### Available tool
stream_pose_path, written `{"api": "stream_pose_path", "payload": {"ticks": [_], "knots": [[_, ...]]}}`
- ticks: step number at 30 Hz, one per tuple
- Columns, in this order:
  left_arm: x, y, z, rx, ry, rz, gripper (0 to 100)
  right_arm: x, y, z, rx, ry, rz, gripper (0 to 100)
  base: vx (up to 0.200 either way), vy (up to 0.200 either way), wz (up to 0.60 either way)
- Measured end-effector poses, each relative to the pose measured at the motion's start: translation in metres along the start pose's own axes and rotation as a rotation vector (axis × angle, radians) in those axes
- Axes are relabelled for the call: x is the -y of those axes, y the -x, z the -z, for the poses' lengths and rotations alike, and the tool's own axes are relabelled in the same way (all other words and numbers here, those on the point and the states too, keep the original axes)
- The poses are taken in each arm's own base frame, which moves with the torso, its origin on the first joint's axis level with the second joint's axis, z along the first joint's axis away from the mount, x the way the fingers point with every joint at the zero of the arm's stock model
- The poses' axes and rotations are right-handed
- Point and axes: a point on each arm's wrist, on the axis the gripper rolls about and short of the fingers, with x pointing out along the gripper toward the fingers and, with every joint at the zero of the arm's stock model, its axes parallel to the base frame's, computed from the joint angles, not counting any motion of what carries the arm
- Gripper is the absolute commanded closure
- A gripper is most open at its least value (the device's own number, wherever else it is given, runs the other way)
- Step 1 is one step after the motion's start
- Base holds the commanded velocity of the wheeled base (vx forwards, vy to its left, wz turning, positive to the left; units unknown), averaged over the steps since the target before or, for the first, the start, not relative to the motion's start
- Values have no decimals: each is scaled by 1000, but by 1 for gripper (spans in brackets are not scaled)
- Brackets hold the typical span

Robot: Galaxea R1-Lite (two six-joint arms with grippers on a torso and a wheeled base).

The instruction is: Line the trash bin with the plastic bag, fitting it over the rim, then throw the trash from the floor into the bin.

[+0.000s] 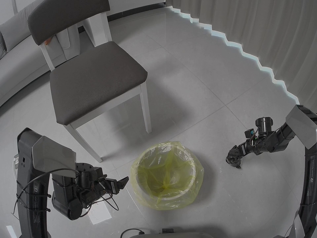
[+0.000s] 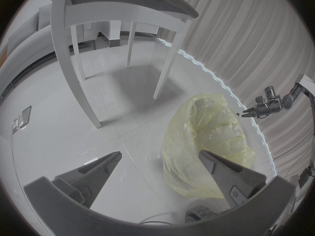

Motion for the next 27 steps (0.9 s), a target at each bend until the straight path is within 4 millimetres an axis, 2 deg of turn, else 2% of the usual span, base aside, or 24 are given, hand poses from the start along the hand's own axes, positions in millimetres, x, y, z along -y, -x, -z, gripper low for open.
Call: {"api": "stream_pose_path", "payload": {"ticks": [7,16,21,22,27], "knots": [[2,8,-6,17,-1,-3,0,17,-31,1,-6,-2,19,0,0,0,0],[3,13,-11,37,-4,-19,0,39,-58,-4,-56,-9,42,0,0,0,0],[4,13,-12,44,-5,-29,0,44,-74,3,-90,-16,41,0,0,0,0],[4,13,-12,45,-6,-29,0,45,-76,4,-93,-15,41,100,0,0,0],[6,11,-14,53,-9,-24,0,47,-83,14,-111,-4,38,100,0,0,0]]}}
